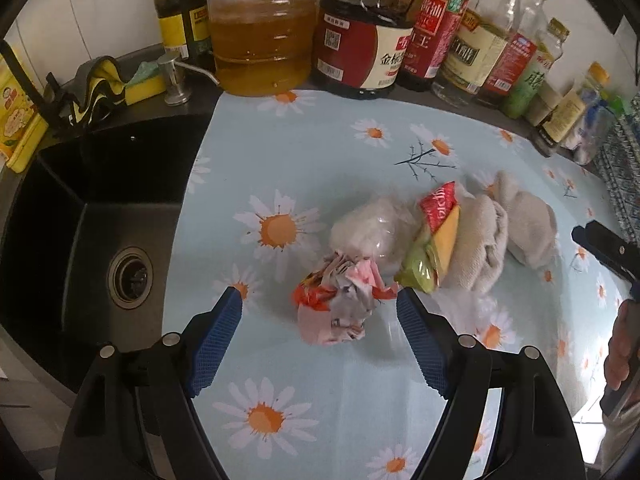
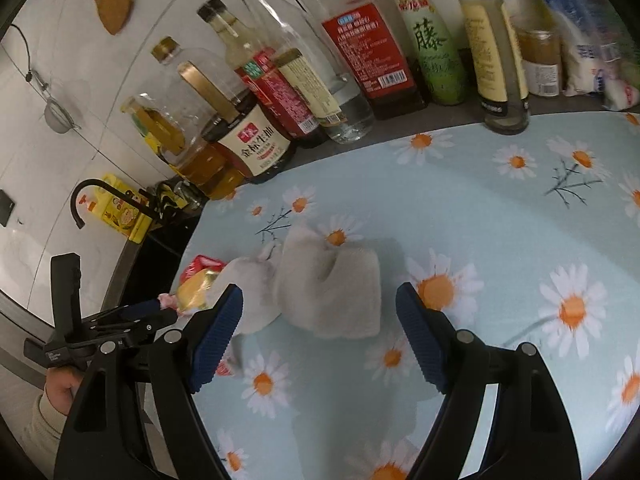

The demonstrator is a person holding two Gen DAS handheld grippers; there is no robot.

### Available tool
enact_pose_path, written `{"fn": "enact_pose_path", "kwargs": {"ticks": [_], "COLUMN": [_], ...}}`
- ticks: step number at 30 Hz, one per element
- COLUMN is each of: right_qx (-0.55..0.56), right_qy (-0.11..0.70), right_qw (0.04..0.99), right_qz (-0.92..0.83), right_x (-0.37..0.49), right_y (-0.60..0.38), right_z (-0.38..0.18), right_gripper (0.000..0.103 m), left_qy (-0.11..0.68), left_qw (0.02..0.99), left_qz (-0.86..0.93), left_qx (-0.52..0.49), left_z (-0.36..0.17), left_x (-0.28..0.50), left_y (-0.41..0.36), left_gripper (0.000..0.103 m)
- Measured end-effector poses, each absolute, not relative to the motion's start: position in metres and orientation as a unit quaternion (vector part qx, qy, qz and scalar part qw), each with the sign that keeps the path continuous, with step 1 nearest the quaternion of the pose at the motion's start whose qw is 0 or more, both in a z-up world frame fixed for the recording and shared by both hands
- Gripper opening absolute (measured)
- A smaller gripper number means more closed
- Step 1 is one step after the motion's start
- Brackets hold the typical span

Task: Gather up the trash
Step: 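Grasp the pink crumpled paper wrapper with the left tool while the right tool grasps the white mesh bag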

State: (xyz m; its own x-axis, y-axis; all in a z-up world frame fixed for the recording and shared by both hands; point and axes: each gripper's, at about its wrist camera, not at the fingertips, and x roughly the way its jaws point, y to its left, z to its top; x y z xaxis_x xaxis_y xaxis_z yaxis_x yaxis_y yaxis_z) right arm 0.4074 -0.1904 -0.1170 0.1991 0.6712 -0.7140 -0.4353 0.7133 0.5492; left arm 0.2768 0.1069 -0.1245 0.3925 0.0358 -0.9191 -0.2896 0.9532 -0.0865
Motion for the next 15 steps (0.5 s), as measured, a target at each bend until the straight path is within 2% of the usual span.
{"fn": "enact_pose_path", "kwargs": {"ticks": [6, 7, 9, 12, 13, 15], "right_qx": [0.108, 0.108, 0.107, 0.101, 0.099, 0.096], "right_qy": [0.533, 0.535, 0.538, 0.547, 0.550, 0.553], "right_qw": [0.750, 0.748, 0.746, 0.739, 0.738, 0.734], "right_qz": [0.376, 0.377, 0.379, 0.379, 0.379, 0.383], "right_x": [0.428, 0.430, 0.433, 0.437, 0.437, 0.435], "right_y": [-0.178, -0.176, -0.174, -0.170, -0.169, -0.166], "right_z": [-0.133, -0.134, -0.138, -0.145, -0.148, -0.152], "right_gripper": [0.078, 0.078, 0.078, 0.072, 0.066, 0.057], "left_qy": [0.554, 0.554, 0.557, 0.554, 0.553, 0.553], "left_qw": [0.816, 0.816, 0.814, 0.815, 0.816, 0.815], "left_qz": [0.116, 0.116, 0.116, 0.120, 0.124, 0.129], "left_qx": [-0.118, -0.117, -0.118, -0.120, -0.120, -0.114], "left_z": [-0.138, -0.139, -0.142, -0.144, -0.144, -0.143], "left_x": [0.282, 0.282, 0.283, 0.283, 0.283, 0.282], "left_y": [0.107, 0.107, 0.105, 0.105, 0.105, 0.104], "left_gripper": [0.075, 0.068, 0.063, 0.058, 0.047, 0.047]}}
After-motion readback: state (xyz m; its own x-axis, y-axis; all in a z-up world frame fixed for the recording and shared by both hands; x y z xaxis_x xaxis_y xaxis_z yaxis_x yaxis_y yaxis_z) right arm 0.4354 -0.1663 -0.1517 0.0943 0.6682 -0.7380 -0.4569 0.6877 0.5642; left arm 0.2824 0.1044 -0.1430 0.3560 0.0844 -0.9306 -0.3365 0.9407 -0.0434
